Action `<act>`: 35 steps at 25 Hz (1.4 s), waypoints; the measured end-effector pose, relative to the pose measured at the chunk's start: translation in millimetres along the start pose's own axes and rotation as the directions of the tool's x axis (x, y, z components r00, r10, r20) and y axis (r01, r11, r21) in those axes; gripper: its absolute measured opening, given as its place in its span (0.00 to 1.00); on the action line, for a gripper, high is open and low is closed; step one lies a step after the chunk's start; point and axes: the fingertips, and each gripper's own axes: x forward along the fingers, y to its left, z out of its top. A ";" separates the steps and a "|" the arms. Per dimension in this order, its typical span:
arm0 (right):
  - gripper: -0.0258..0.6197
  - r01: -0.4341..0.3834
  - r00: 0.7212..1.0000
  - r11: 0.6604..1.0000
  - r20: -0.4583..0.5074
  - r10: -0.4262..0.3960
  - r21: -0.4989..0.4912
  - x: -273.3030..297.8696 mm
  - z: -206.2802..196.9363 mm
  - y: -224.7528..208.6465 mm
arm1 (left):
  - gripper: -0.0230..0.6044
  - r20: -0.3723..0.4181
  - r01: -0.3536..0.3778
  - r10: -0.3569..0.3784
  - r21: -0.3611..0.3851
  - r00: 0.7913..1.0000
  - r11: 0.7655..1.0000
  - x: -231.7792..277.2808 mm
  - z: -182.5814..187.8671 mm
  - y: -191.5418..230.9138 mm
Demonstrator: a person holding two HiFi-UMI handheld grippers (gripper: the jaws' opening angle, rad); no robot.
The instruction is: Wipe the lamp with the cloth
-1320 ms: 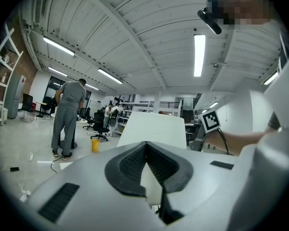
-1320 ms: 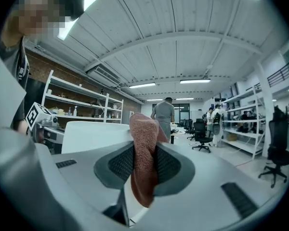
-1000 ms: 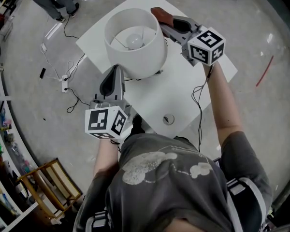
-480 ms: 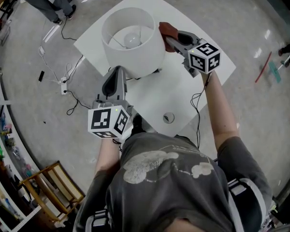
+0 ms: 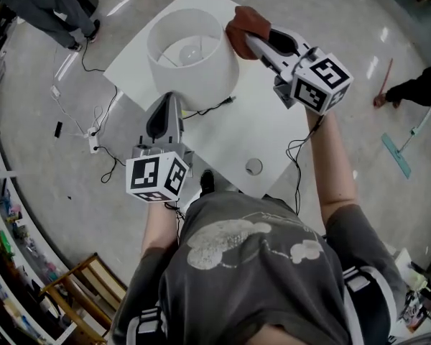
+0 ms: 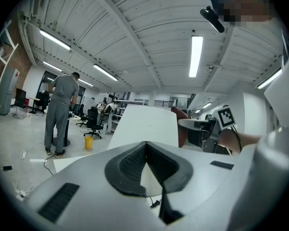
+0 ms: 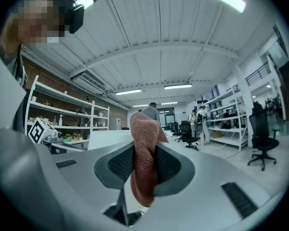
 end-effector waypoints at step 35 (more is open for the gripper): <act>0.19 0.285 0.943 0.948 -0.219 -0.250 0.144 -35.5 -128.6 54.1 | 0.05 -0.098 0.203 -0.205 -0.030 0.974 0.979 -5.9 -19.7 19.0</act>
